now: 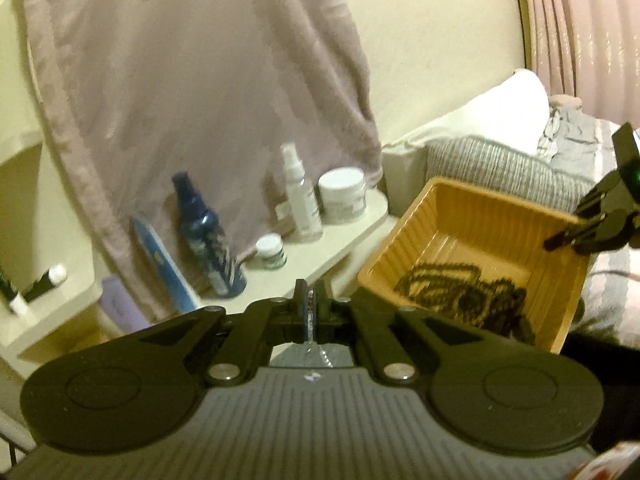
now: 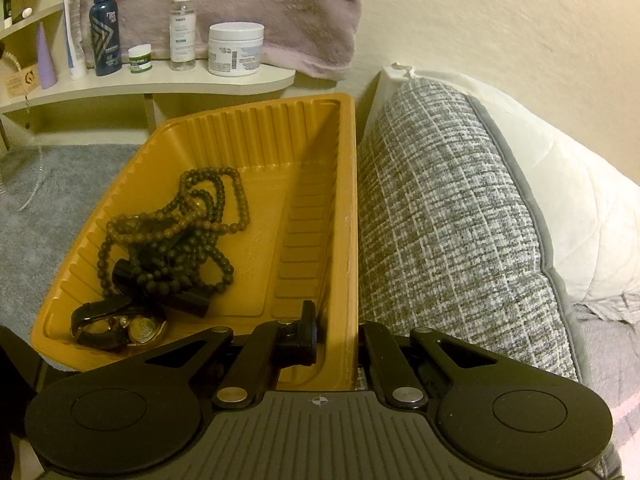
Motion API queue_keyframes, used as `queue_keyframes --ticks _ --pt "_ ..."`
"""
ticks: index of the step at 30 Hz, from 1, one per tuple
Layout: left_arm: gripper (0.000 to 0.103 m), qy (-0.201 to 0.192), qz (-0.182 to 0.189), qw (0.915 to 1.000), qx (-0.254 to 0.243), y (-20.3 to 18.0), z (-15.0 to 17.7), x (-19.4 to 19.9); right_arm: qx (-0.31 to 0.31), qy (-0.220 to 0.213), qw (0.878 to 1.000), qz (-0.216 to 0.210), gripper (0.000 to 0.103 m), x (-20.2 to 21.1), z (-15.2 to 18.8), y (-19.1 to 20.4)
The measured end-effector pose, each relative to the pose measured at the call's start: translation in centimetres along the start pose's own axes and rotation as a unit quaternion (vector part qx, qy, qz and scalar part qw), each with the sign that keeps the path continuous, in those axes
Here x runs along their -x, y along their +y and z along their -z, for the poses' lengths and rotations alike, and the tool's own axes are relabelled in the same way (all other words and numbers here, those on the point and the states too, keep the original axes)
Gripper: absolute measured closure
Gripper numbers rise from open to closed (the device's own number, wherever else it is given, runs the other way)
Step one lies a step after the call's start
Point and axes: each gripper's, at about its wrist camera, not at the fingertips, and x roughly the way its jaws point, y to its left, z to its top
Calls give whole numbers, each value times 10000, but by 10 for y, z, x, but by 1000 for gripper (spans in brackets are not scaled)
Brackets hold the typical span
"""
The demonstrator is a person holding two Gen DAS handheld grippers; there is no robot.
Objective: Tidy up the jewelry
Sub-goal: 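Lift the pearl strand over the tray and release it with the left tool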
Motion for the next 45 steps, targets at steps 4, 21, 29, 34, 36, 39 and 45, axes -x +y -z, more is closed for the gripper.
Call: queue_keyframes --ticks 4,21,29,34,36,39,45 --pt "102 -174 118 9998 13 -8 -19 0 -5 -4 10000 -4 99 0 0 0" --pt "102 -789 849 9928 -301 -68 -107 -20 -52 -26 10000 -41 99 1 0 -1" --pt "102 -630 1047 9913 -489 -98 -118 -43 -134 -20 9999 -98 99 -1 2 -4" --pt "102 -297 1082 9926 -468 -109 -114 -65 -165 -12 9998 -105 99 -2 2 -5" --pt "102 -161 1096 9928 -461 -113 -111 -74 -176 -11 9998 -107 99 -3 2 -5" --pt "102 27 1131 9925 -452 -119 -107 -87 -182 -7 9998 -109 99 -3 2 -6" --pt "102 330 1264 9904 -462 -128 -97 -108 -215 0 9997 -107 98 -5 3 -6"
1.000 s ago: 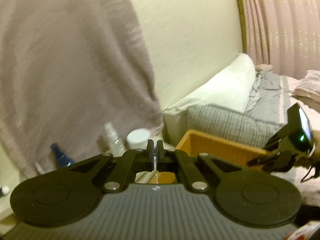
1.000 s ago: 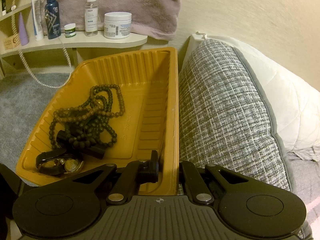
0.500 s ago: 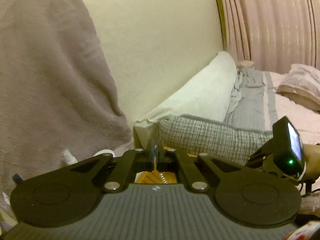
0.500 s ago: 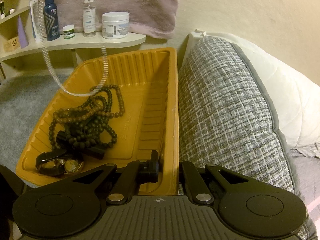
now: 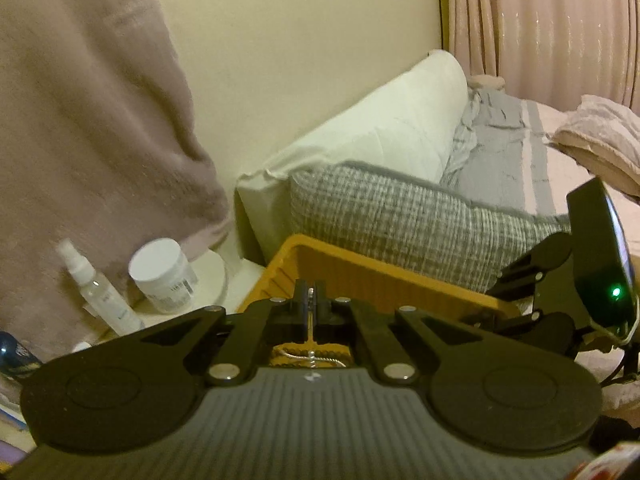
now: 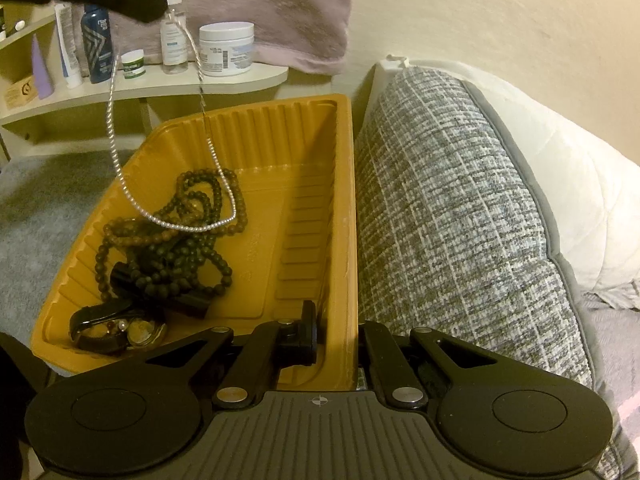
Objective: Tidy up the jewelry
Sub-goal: 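Lift the pearl strand over the tray and release it with the left tool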
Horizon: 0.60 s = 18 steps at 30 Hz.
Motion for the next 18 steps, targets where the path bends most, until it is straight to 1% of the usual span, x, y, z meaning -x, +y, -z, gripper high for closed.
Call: queue_keyframes --ticks 10,14,16,18 --pt "102 365 138 9991 186 -1 14 -32 -59 -19 10000 -9 98 0 1 -1" --pt "101 472 139 9985 256 -1 22 -41 -136 -33 9999 -48 98 0 3 -2" --pt "100 495 137 9982 310 1 25 -44 -170 -45 9998 -83 99 0 3 -3" --pt "97 497 176 9978 400 4 27 -45 -216 -49 9997 -115 99 0 4 -5"
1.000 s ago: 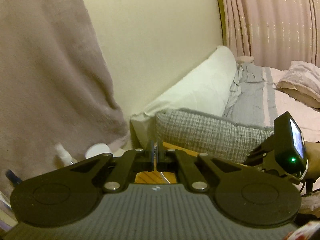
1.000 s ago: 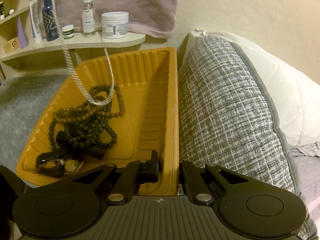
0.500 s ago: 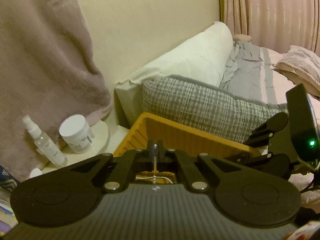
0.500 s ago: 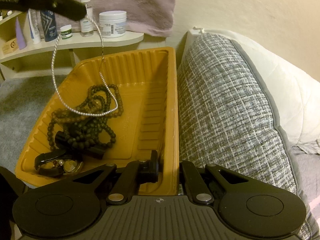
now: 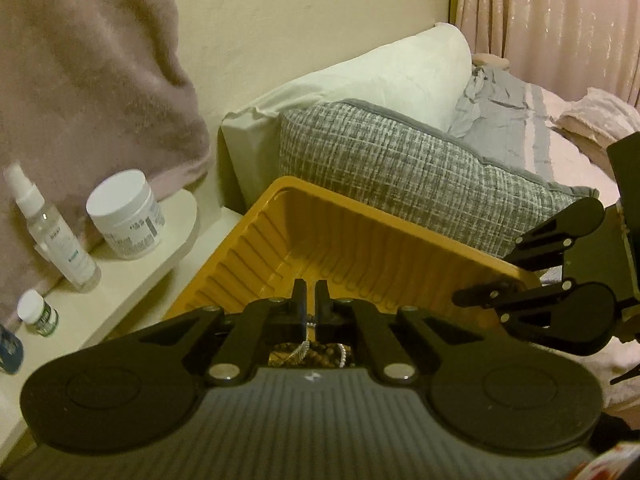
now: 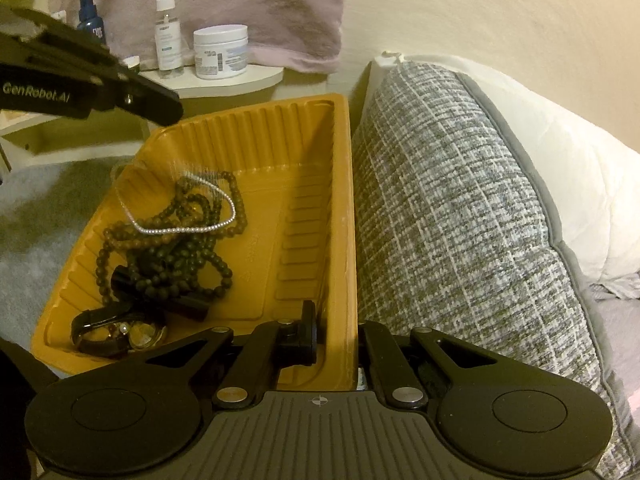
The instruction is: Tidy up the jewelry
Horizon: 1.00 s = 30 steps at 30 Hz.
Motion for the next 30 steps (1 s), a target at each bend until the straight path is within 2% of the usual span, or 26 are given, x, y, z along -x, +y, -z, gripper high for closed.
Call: queue_keyframes --ticks 2,6,13,23,30 --pt "91 -21 2 10000 65 3 2 1 -86 -13 9999 -49 99 -1 1 -3" --pt "87 -192 -91 9989 409 15 11 14 -336 -31 9992 -213 99 -8 6 -12" --pt "81 -438 -578 9935 881 34 42 50 -800 -120 9954 -511 99 -19 14 -28" --pt "78 -693 -918 9771 1792 40 95 91 -1032 -265 9909 -819 99 -28 21 -42" --pt "67 -763 -954 9642 2355 30 127 105 -1314 -444 9848 -1049 96 -22 32 -56"
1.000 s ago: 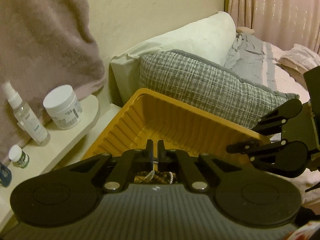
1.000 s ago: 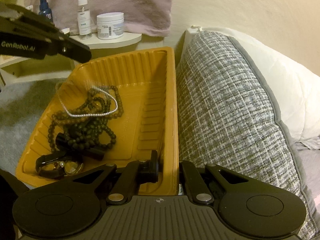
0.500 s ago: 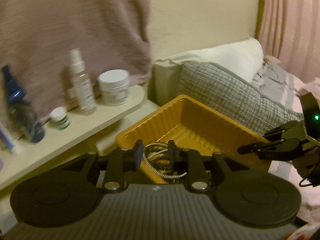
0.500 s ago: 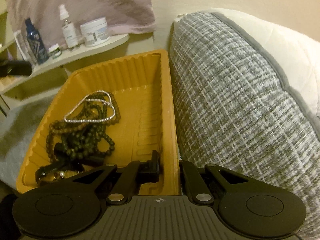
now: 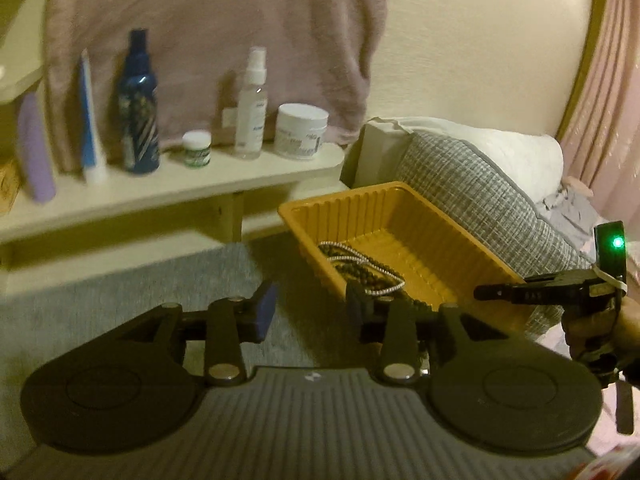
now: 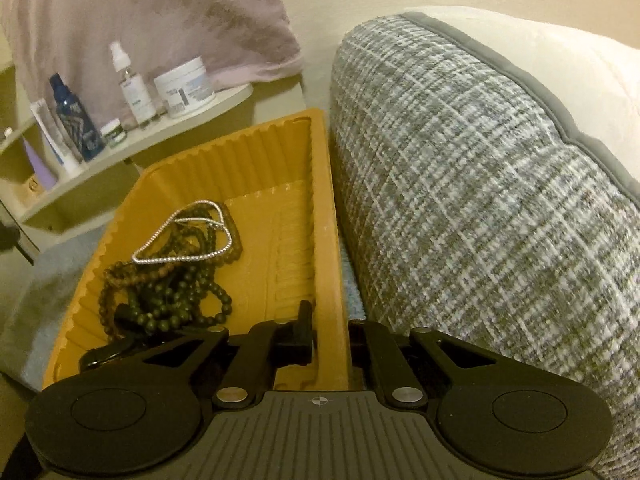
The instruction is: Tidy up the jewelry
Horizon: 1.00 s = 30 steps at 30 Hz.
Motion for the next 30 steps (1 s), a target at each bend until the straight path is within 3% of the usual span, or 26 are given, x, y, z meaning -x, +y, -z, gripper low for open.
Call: queue_keyframes --ticks 1,3,7,10,12,14,18,30 --pt "66 -4 -12 10000 71 1 3 2 -1 -50 10000 -13 93 4 1 -1" --pt "62 5 -56 9998 188 2 11 5 -24 -158 9999 15 69 11 2 -4" --pt "45 -52 -194 9990 394 2 22 11 -61 -349 9994 -42 59 30 4 -8" --pt "36 -96 -332 9983 478 1 30 16 -107 -593 9981 -88 39 50 7 -5" --pt "19 -122 -438 9974 566 0 35 20 -142 -770 9969 -60 27 64 9 0" --pt "11 -216 -539 9959 690 -3 40 24 -187 -952 9953 -70 20 78 11 7" --pt "5 -200 -650 9939 863 -10 48 29 -260 -1004 9946 6 15 97 11 28" --pt "1 89 -1241 9863 1085 -37 77 50 67 -347 9993 83 14 105 31 87"
